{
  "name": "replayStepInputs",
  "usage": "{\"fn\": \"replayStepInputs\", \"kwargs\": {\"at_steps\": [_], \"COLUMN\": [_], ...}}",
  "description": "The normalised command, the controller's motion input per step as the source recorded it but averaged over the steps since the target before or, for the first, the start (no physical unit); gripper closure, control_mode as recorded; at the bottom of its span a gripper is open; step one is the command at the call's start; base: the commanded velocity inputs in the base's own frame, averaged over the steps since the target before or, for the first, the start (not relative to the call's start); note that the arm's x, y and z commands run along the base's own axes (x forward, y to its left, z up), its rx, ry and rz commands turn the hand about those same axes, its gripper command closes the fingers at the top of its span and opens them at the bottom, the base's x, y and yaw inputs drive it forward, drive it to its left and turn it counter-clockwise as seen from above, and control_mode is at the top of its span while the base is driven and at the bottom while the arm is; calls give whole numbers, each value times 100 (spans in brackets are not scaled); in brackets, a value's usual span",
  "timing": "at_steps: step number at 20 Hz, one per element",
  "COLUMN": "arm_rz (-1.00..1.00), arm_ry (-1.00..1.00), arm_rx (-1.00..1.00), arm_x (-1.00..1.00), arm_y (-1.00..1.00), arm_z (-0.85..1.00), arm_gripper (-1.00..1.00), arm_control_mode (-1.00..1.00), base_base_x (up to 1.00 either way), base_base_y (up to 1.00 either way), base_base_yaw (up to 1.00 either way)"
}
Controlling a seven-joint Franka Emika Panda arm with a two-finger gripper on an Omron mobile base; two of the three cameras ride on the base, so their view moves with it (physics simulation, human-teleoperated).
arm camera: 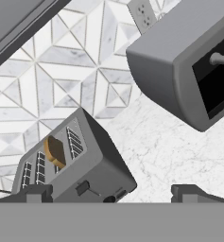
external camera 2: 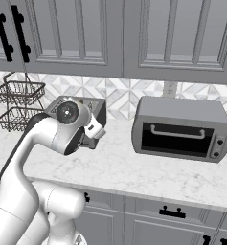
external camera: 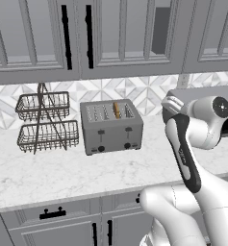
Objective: Start the toaster. Once the lever pops up, take the bread to the plate on the dining counter.
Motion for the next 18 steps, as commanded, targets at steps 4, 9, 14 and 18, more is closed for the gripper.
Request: {"fn": "replayStepInputs", "kwargs": {"at_steps": [4,9,14,18], "arm_rz": [0,0,0,0], "arm_ry": [0,0,0,0], "arm_rx": [0,0,0,0], "arm_x": [0,0,0,0], "arm_y": [0,0,0,0], "arm_z": [0,0,0,0], "arm_gripper": [-100,-100,-100,-100], "arm_control_mode": [-100,-100,-100,-100], "base_base_x": [0,0,0,0], "base_base_y": [0,0,0,0], "base_base_yaw": [0,0,0,0]}}
